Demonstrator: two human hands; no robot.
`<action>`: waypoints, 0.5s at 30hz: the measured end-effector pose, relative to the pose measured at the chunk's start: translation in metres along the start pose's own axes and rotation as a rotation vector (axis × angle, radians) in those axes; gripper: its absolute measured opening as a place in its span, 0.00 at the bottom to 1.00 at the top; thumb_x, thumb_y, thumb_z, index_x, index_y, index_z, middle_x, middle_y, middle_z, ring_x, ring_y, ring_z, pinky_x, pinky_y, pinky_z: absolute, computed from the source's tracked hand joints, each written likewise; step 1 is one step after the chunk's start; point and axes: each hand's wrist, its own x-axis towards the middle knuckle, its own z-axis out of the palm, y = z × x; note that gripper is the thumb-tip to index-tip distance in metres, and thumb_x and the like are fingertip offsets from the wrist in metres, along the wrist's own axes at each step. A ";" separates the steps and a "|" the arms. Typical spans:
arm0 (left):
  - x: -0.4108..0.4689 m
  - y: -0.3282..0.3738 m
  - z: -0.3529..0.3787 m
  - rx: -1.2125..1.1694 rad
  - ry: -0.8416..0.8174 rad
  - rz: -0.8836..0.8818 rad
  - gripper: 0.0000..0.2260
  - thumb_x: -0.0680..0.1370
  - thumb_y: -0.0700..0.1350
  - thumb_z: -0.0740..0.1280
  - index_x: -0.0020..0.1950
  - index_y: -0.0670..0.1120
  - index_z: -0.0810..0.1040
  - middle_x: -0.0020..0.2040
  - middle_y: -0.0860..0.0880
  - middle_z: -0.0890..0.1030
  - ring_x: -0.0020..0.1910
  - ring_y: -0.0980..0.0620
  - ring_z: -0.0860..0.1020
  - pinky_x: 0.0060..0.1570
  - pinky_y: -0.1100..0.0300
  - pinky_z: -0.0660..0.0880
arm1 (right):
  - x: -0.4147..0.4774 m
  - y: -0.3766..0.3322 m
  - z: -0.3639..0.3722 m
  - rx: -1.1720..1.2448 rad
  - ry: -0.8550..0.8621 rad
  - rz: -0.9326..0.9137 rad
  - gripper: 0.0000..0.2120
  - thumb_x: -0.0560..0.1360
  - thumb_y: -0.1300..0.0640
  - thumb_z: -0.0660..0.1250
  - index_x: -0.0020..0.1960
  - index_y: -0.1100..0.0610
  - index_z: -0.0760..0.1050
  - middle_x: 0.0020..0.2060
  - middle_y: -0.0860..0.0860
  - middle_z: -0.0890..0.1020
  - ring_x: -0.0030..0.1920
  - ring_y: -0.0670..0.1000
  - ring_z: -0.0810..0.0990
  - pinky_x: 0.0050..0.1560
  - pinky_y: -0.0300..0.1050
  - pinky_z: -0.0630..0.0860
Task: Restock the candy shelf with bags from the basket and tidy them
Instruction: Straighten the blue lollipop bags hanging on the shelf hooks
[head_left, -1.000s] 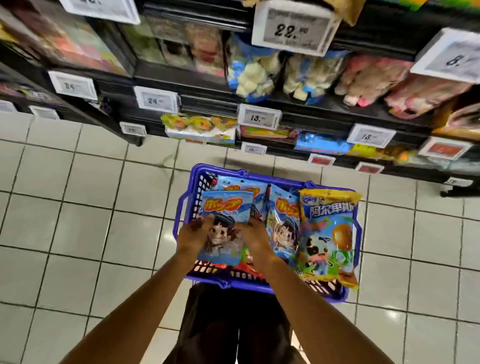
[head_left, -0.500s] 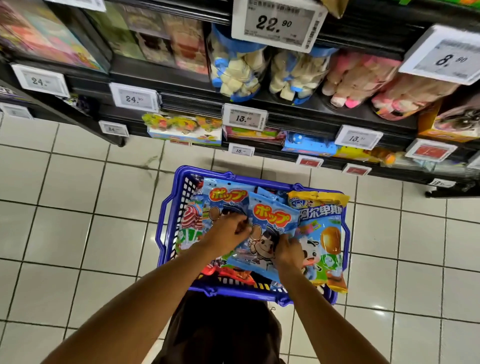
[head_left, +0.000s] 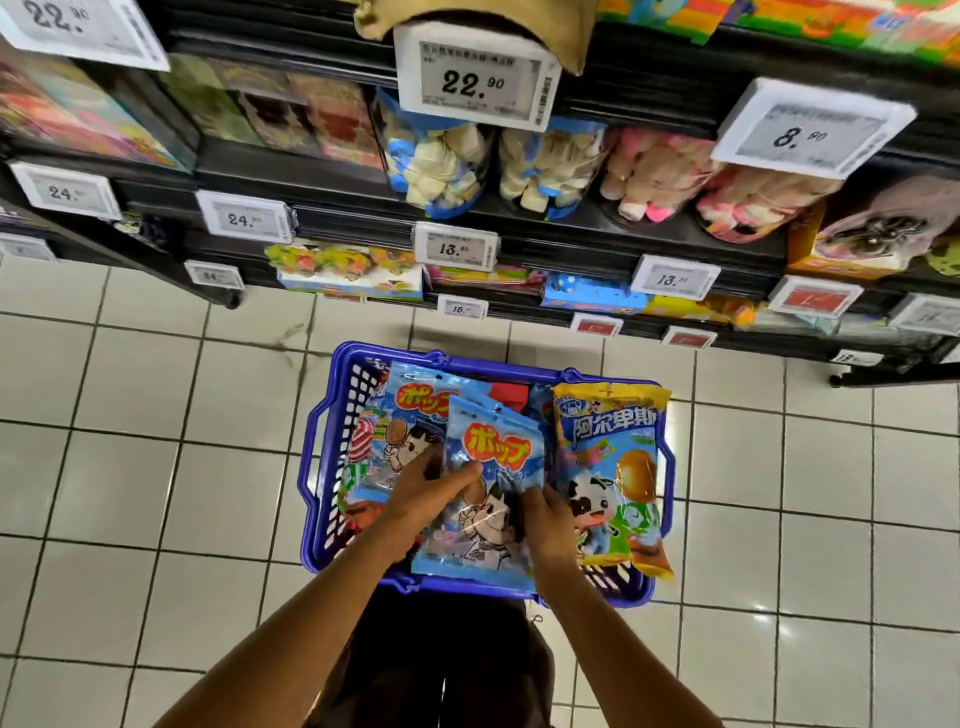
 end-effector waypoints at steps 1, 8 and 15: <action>-0.007 0.000 -0.005 -0.074 0.013 -0.017 0.06 0.76 0.47 0.71 0.45 0.51 0.74 0.30 0.53 0.80 0.25 0.57 0.75 0.25 0.64 0.72 | -0.008 -0.001 0.001 0.002 -0.026 -0.033 0.09 0.81 0.58 0.59 0.46 0.56 0.77 0.38 0.50 0.80 0.40 0.51 0.78 0.39 0.40 0.73; -0.076 0.016 -0.049 -0.386 -0.169 -0.011 0.29 0.60 0.47 0.82 0.58 0.46 0.77 0.38 0.48 0.83 0.35 0.51 0.82 0.39 0.57 0.75 | -0.079 -0.037 -0.013 0.108 -0.158 -0.187 0.10 0.79 0.62 0.62 0.49 0.56 0.82 0.43 0.62 0.84 0.40 0.50 0.80 0.41 0.41 0.74; -0.189 0.121 -0.056 -0.339 -0.160 0.132 0.31 0.56 0.52 0.84 0.55 0.46 0.80 0.43 0.47 0.84 0.42 0.48 0.83 0.38 0.56 0.77 | -0.201 -0.140 -0.070 0.192 -0.275 -0.385 0.19 0.70 0.44 0.72 0.54 0.56 0.82 0.42 0.46 0.85 0.45 0.47 0.83 0.48 0.42 0.78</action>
